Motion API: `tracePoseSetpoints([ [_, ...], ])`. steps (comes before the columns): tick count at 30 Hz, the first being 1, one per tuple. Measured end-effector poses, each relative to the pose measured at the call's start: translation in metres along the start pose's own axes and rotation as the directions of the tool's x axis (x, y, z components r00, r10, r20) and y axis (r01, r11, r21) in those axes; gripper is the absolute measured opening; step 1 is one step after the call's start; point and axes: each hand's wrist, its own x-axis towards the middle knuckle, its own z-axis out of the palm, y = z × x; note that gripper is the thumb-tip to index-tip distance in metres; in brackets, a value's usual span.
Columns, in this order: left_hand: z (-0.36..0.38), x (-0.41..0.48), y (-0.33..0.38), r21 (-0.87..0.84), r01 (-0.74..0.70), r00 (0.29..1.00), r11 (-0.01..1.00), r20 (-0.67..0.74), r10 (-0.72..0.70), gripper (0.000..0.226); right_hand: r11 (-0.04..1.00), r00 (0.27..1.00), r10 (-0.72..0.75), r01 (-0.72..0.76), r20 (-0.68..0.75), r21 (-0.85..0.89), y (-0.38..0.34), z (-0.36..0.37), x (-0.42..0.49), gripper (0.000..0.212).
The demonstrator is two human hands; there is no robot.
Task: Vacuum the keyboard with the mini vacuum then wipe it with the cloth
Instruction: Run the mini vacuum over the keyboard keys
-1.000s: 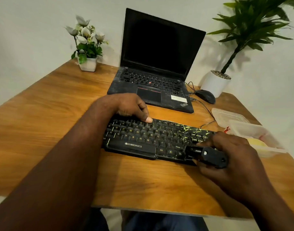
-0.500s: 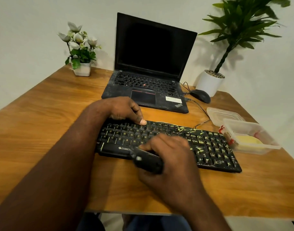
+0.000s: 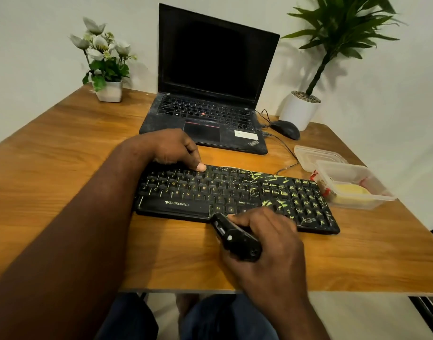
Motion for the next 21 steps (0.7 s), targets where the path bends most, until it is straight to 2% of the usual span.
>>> tracePoseSetpoints([
  [3,0.007,-0.004,0.002,0.043,0.026,0.996,0.999,-0.089,-0.022,0.015,1.0,0.999,0.017,-0.016,-0.031,0.017,0.011,-0.005,0.002,0.03],
  [5,0.014,-0.01,0.003,0.125,0.044,0.979,0.991,-0.201,-0.018,0.017,0.998,0.996,0.056,-0.056,-0.075,0.008,0.023,-0.014,-0.002,0.035],
  [8,0.032,-0.023,0.005,0.317,0.063,0.913,0.946,-0.402,0.073,0.027,0.981,0.966,0.195,-0.195,-0.17,0.018,0.032,-0.022,-0.008,0.044],
  [10,0.047,-0.033,0.005,0.399,0.081,0.859,0.913,-0.493,0.139,0.038,0.966,0.943,0.259,-0.255,-0.209,0.046,0.03,-0.019,-0.009,0.042],
  [13,0.068,-0.044,0.006,0.535,0.11,0.807,0.838,-0.54,0.238,0.059,0.964,0.953,0.249,-0.227,-0.175,0.136,0.01,-0.001,-0.002,0.04],
  [17,0.082,-0.059,0.008,0.581,0.191,0.796,0.791,-0.563,0.222,0.059,0.994,0.994,0.05,-0.04,-0.094,0.105,-0.021,0.02,0.004,0.034],
  [19,0.085,-0.066,0.012,0.571,0.218,0.803,0.792,-0.566,0.186,0.057,0.991,0.992,0.074,-0.062,-0.102,0.116,-0.014,0.016,0.003,0.037],
  [21,0.087,-0.071,0.017,0.563,0.239,0.81,0.791,-0.565,0.157,0.06,0.98,0.975,0.173,-0.155,-0.138,0.128,0.002,0.005,-0.002,0.042],
])
